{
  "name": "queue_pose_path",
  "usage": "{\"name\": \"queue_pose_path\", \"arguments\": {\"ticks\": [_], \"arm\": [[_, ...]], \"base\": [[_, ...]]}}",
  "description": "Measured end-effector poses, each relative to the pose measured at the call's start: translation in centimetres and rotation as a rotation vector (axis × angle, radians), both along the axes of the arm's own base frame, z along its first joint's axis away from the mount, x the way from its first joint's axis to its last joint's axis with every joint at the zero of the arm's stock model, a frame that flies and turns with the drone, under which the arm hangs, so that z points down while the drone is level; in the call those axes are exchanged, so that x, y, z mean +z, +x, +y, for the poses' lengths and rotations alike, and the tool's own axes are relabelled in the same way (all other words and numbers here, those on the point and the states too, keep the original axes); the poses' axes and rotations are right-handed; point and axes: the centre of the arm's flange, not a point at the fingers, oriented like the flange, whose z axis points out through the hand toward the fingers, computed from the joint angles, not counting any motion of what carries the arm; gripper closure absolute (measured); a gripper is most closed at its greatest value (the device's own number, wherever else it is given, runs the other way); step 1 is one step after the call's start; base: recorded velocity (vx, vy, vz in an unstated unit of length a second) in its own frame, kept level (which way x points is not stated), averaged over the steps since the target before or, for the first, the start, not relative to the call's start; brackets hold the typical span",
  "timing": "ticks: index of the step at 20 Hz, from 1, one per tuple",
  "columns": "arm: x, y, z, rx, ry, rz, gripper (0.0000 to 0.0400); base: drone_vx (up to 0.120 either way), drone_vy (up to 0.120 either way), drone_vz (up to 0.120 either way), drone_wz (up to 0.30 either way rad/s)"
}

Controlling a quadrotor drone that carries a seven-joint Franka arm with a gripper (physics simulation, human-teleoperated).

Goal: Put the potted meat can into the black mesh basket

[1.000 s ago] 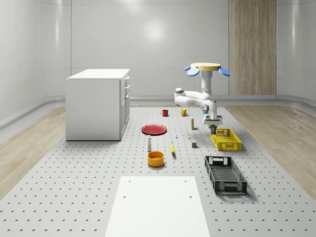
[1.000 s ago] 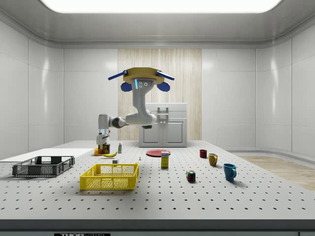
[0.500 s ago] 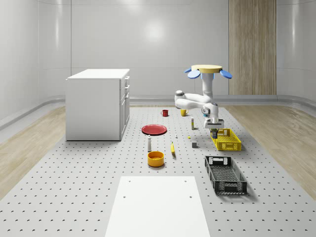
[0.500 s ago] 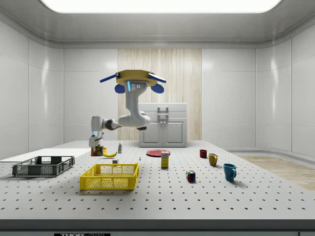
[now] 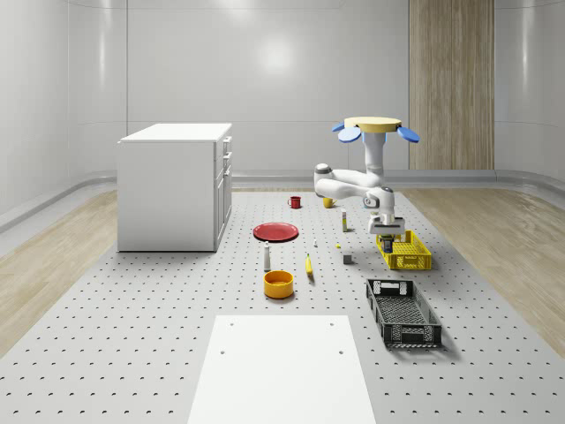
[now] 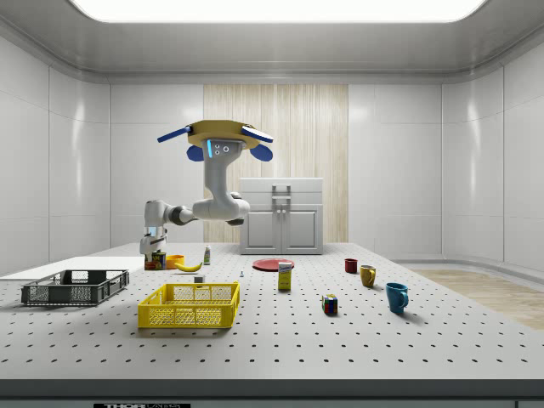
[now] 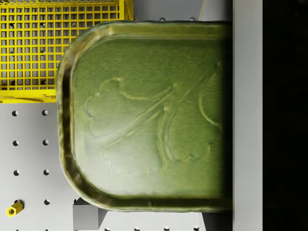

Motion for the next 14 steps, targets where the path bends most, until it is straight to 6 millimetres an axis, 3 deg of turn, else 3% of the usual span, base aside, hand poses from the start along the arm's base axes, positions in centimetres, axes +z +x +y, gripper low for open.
{"name": "queue_pose_path", "arguments": {"ticks": [4, 14], "arm": [[0.00, 0.00, 0.00, 0.000, 0.000, 0.000, 0.0119], [0.00, 0.00, 0.00, 0.000, 0.000, 0.000, 0.0119]], "base": [[0.120, -0.050, 0.000, 0.000], [0.120, 0.000, -0.008, 0.000]]}}
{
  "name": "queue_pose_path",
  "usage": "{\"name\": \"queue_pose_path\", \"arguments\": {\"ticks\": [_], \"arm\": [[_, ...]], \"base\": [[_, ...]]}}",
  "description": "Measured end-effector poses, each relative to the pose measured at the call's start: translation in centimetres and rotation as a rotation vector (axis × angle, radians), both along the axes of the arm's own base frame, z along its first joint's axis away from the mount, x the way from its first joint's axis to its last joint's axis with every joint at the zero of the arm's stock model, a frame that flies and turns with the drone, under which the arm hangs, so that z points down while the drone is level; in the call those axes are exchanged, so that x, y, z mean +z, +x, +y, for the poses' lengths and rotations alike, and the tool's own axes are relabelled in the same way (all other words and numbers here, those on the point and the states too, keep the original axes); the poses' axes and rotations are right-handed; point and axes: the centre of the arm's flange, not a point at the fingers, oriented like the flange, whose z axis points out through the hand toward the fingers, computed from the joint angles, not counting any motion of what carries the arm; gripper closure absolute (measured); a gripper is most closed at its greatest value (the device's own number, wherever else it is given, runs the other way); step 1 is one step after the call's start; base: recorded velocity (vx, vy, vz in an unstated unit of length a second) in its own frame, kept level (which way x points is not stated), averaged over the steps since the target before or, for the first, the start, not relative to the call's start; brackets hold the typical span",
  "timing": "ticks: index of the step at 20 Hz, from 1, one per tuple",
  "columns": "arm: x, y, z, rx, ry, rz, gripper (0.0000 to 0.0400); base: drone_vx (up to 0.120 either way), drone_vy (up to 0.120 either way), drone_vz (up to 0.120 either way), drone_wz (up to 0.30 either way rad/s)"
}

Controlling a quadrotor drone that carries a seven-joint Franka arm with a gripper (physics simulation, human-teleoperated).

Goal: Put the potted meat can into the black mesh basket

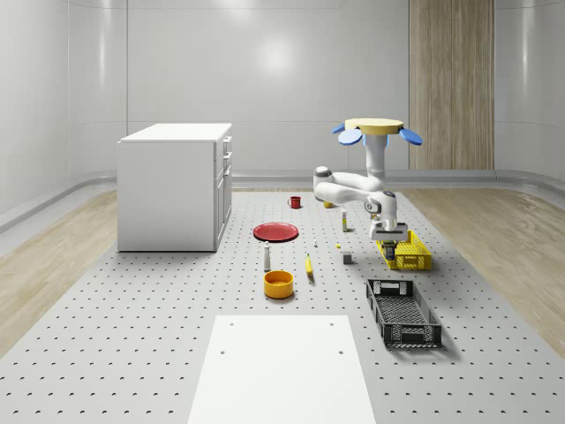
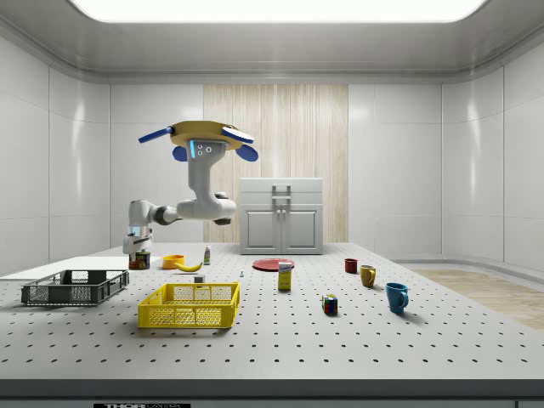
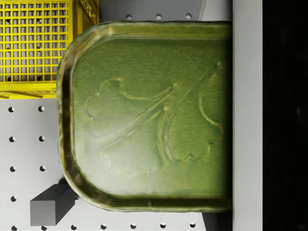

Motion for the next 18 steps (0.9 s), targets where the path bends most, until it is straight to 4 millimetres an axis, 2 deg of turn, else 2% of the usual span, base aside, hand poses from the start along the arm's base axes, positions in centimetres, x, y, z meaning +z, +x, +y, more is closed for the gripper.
{"name": "queue_pose_path", "arguments": {"ticks": [2, 6, 9, 18], "arm": [[0.00, 0.00, 0.00, 0.000, 0.000, 0.000, 0.0119], [0.00, 0.00, 0.00, 0.000, 0.000, 0.000, 0.0119], [0.00, 0.00, 0.00, 0.000, 0.000, 0.000, 0.0119], [0.00, 0.00, 0.00, 0.000, 0.000, 0.000, 0.0119]], "base": [[0.120, 0.000, -0.120, 0.000], [0.120, 0.000, 0.000, 0.000], [0.120, -0.067, 0.000, 0.000], [0.120, 0.000, 0.000, 0.000]]}}
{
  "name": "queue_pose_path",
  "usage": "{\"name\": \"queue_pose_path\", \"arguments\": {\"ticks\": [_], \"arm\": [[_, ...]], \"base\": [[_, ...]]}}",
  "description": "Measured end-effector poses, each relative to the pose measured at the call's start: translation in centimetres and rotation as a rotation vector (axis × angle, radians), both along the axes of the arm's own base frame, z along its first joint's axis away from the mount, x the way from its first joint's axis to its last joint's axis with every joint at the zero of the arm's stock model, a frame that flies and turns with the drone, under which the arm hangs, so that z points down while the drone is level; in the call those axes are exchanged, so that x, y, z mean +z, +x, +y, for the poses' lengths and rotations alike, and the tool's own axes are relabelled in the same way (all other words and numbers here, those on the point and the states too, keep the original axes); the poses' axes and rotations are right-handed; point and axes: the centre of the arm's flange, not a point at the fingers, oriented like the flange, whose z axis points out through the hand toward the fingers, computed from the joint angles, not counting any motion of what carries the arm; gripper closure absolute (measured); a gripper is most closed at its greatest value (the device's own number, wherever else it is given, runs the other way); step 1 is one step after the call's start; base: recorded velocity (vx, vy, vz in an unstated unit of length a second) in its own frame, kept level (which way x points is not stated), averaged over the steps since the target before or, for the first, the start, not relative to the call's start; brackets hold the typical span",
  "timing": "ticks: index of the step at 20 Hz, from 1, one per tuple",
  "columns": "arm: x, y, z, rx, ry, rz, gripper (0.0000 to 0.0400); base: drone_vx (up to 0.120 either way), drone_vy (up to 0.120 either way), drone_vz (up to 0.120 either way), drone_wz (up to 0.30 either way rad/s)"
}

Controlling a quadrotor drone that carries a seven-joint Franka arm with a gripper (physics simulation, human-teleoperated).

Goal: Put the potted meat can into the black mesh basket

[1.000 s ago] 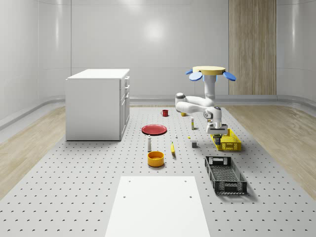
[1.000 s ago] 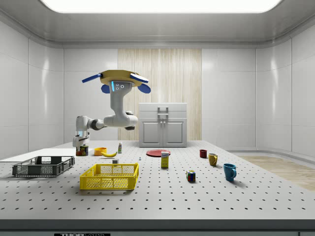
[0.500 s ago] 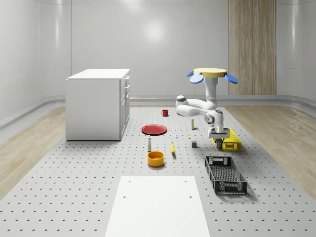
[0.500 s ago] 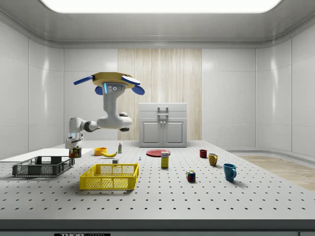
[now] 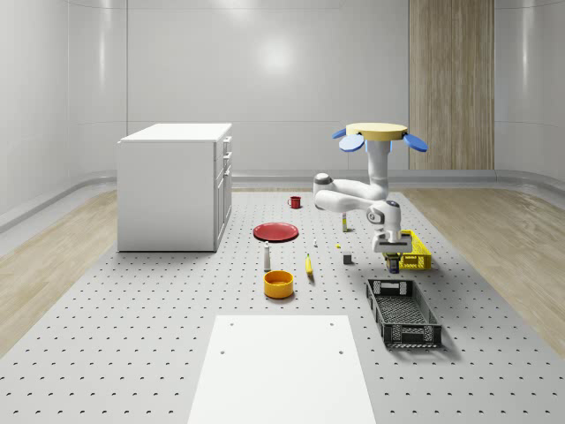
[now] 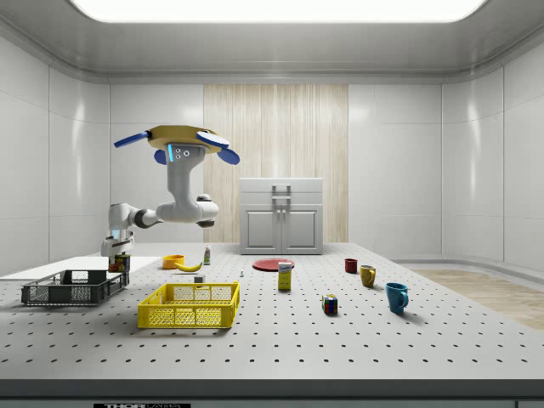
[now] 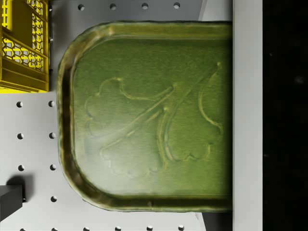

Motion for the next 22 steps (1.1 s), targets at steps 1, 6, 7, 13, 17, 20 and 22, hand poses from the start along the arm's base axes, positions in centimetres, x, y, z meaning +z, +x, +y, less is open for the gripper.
{"name": "queue_pose_path", "arguments": {"ticks": [1, 6, 7, 13, 17, 20, 22], "arm": [[0.00, 0.00, 0.00, 0.000, 0.000, 0.000, 0.0119], [0.00, 0.00, 0.00, 0.000, 0.000, 0.000, 0.0119], [0.00, 0.00, 0.00, 0.000, 0.000, 0.000, 0.0119], [0.00, 0.00, 0.00, 0.000, 0.000, 0.000, 0.0119], [0.00, 0.00, 0.00, 0.000, 0.000, 0.000, 0.0119], [0.00, 0.00, 0.00, 0.000, 0.000, 0.000, 0.0119], [0.00, 0.00, 0.00, 0.000, 0.000, 0.000, 0.0119]], "base": [[0.120, 0.000, 0.000, 0.000], [0.120, 0.000, 0.000, 0.000], [0.120, 0.000, 0.000, 0.000], [0.120, 0.000, 0.000, 0.000], [0.120, -0.060, 0.000, 0.000], [0.120, 0.000, 0.000, 0.000], [0.120, 0.000, 0.000, 0.000]]}}
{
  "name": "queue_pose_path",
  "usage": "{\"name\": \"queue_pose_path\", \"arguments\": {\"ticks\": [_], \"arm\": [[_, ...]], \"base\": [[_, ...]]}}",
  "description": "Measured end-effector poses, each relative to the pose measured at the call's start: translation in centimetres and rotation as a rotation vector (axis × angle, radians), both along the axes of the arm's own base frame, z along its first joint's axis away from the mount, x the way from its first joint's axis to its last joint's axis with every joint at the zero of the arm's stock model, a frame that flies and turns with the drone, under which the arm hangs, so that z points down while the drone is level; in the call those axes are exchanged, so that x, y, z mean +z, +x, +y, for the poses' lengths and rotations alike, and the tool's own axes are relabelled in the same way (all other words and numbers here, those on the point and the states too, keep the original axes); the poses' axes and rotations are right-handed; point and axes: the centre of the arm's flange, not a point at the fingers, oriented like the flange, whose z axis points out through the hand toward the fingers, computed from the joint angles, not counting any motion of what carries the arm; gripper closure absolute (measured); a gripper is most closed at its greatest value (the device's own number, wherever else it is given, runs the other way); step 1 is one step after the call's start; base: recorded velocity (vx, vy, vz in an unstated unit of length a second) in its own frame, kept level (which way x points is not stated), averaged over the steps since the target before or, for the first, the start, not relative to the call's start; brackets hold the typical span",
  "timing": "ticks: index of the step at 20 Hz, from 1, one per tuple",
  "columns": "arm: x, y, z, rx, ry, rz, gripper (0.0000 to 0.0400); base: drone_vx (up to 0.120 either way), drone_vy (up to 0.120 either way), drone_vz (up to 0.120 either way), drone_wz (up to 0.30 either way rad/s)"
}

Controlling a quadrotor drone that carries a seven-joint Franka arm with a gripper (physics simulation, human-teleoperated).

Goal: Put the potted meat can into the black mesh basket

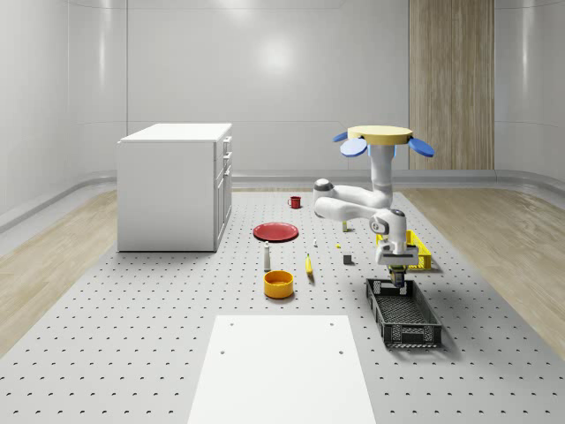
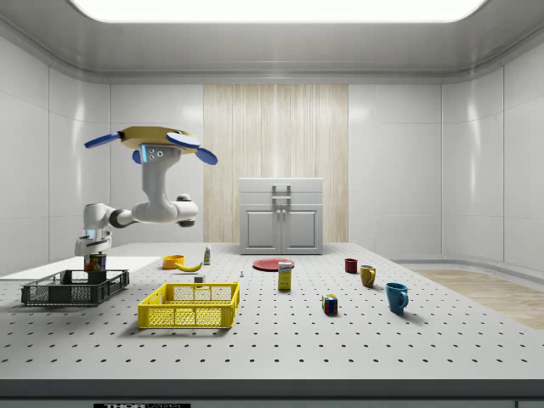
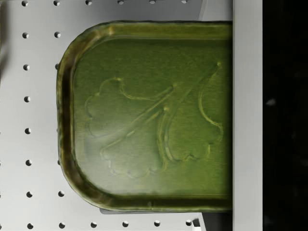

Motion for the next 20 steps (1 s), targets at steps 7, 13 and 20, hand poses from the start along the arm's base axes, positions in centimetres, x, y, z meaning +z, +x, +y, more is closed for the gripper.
{"name": "queue_pose_path", "arguments": {"ticks": [7, 13, 20], "arm": [[0.00, 0.00, 0.00, 0.000, 0.000, 0.000, 0.0119], [0.00, 0.00, 0.00, 0.000, 0.000, 0.000, 0.0119], [0.00, 0.00, 0.00, 0.000, 0.000, 0.000, 0.0119]], "base": [[0.120, -0.023, 0.000, 0.000], [0.120, 0.000, -0.100, 0.000], [0.120, -0.034, -0.040, 0.000]]}}
